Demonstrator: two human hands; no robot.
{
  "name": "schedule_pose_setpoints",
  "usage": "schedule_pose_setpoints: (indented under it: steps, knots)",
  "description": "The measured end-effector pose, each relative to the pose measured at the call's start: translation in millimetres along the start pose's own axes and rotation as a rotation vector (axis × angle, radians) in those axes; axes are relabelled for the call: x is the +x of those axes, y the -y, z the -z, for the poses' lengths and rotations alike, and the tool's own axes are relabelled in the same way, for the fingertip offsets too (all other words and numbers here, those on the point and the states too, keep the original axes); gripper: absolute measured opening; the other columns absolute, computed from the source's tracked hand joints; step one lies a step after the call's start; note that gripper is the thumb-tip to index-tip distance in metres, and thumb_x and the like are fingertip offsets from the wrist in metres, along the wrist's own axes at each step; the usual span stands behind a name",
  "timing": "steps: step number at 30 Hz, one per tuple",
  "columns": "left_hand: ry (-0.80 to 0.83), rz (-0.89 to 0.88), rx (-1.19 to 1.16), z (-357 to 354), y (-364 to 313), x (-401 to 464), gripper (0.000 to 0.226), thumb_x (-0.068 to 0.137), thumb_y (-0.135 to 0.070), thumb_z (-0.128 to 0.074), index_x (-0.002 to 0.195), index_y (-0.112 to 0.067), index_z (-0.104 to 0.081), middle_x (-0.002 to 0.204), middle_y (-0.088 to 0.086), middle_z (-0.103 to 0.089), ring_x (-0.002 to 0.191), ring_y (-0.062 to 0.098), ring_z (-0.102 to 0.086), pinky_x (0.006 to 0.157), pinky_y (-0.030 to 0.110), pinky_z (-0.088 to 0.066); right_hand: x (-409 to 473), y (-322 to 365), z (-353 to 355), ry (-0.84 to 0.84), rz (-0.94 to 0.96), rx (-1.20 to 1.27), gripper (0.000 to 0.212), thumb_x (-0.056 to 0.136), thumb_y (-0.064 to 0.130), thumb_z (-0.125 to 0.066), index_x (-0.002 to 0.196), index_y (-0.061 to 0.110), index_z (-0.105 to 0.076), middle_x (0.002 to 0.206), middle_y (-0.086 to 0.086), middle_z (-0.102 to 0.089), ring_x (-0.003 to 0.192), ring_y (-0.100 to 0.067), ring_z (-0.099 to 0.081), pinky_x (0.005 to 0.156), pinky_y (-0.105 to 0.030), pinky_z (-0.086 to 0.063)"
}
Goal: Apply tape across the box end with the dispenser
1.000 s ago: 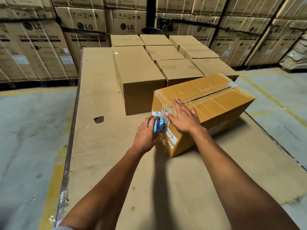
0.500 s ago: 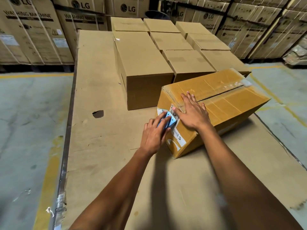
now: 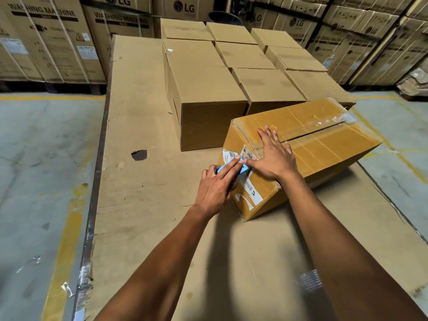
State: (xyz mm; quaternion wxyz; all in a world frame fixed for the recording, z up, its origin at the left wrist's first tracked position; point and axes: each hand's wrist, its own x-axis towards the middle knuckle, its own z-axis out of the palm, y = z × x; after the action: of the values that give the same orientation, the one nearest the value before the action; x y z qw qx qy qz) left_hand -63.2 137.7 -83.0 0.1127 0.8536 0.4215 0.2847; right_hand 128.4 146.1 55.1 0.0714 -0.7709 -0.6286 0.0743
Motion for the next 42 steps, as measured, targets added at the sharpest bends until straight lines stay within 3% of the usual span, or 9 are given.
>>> schedule_pose_setpoints:
  steps: [8, 14, 17, 21, 27, 32, 35, 39, 42]
  knots:
    - [0.08, 0.013, 0.012, 7.0, -5.8, 4.9, 0.065, 0.114, -0.041, -0.051, 0.174, -0.032, -0.028, 0.181, -0.008, -0.029, 0.116, 0.033, -0.05, 0.095, 0.046, -0.046, 1.3, 7.0, -1.0, 0.012, -0.03, -0.029, 0.119, 0.083, 0.058, -0.079, 0.169, 0.029, -0.003, 0.178, 0.002, 0.006, 0.164, -0.021, 0.006, 0.129, -0.059, -0.005]
    - [0.32, -0.072, 0.106, -25.5, 19.2, -56.7, 0.064, 0.108, -0.036, -0.047, 0.171, -0.032, -0.036, 0.18, -0.011, -0.033, 0.114, 0.038, -0.055, 0.091, 0.048, -0.048, 4.1, 7.6, -4.3, 0.023, -0.022, -0.052, 0.134, 0.074, 0.055, -0.088, 0.169, 0.026, 0.001, 0.177, 0.0, 0.009, 0.163, -0.024, 0.008, 0.129, -0.061, -0.005]
    - [0.278, -0.016, 0.098, -31.8, 21.7, -68.8, 0.064, 0.108, -0.039, -0.047, 0.17, -0.03, -0.037, 0.178, -0.01, -0.036, 0.112, 0.039, -0.055, 0.089, 0.047, -0.048, 7.2, 2.0, -4.9, 0.034, -0.015, -0.014, 0.124, 0.08, 0.068, -0.077, 0.169, 0.028, 0.0, 0.177, 0.003, 0.009, 0.163, -0.021, 0.008, 0.128, -0.057, -0.002]
    - [0.185, 0.052, 0.017, -25.0, 28.2, -53.0, 0.058, 0.112, -0.042, -0.038, 0.167, -0.026, -0.045, 0.174, -0.007, -0.043, 0.102, 0.038, -0.056, 0.086, 0.048, -0.051, 6.2, 0.5, -6.5, 0.005, -0.018, 0.026, 0.105, 0.091, 0.068, -0.064, 0.169, 0.032, -0.003, 0.177, 0.005, 0.007, 0.163, -0.018, 0.007, 0.13, -0.056, -0.002]
    - [0.248, 0.15, -0.072, -20.2, 34.5, -49.7, 0.082, 0.1, -0.062, -0.017, 0.17, -0.027, -0.042, 0.175, -0.007, -0.041, 0.105, 0.037, -0.056, 0.098, 0.049, -0.049, 5.4, 1.7, -8.8, -0.005, -0.02, 0.002, 0.107, 0.09, 0.069, -0.065, 0.169, 0.032, -0.002, 0.177, 0.004, 0.007, 0.163, -0.019, 0.007, 0.131, -0.057, -0.003]
    - [0.211, 0.159, -0.084, -27.1, 34.0, -45.1, 0.072, 0.107, -0.056, -0.017, 0.167, -0.027, -0.045, 0.172, -0.005, -0.044, 0.104, 0.039, -0.059, 0.096, 0.054, -0.052, 5.1, 3.0, -7.0, 0.0, -0.023, -0.003, 0.11, 0.088, 0.07, -0.066, 0.169, 0.031, -0.002, 0.177, 0.003, 0.007, 0.163, -0.02, 0.007, 0.13, -0.057, -0.003]
    - [0.17, 0.187, -0.173, -30.7, 36.3, -44.4, 0.06, 0.113, -0.049, -0.028, 0.163, -0.026, -0.052, 0.167, -0.005, -0.051, 0.112, 0.04, -0.065, 0.102, 0.054, -0.053, 4.4, 4.0, -5.9, 0.0, -0.023, -0.006, 0.111, 0.088, 0.07, -0.066, 0.169, 0.031, -0.001, 0.177, 0.003, 0.008, 0.163, -0.02, 0.007, 0.13, -0.057, -0.003]
    - [0.072, 0.289, -0.444, -29.8, 38.9, -44.7, 0.044, 0.116, -0.033, -0.049, 0.154, -0.015, -0.063, 0.154, 0.002, -0.065, 0.133, 0.025, -0.066, 0.115, 0.044, -0.052, 3.4, 4.5, -5.7, 0.001, -0.019, -0.004, 0.111, 0.088, 0.071, -0.066, 0.169, 0.031, -0.001, 0.177, 0.003, 0.008, 0.163, -0.021, 0.007, 0.13, -0.057, -0.003]
    - [0.026, 0.529, -0.827, -25.9, 36.3, -45.4, 0.041, 0.116, -0.031, -0.05, 0.149, -0.014, -0.068, 0.141, 0.003, -0.074, 0.125, 0.013, -0.071, 0.105, 0.038, -0.059, 3.1, 4.3, -5.3, 0.006, -0.021, -0.003, 0.112, 0.087, 0.071, -0.066, 0.169, 0.031, 0.0, 0.177, 0.003, 0.009, 0.163, -0.02, 0.008, 0.13, -0.057, -0.002]
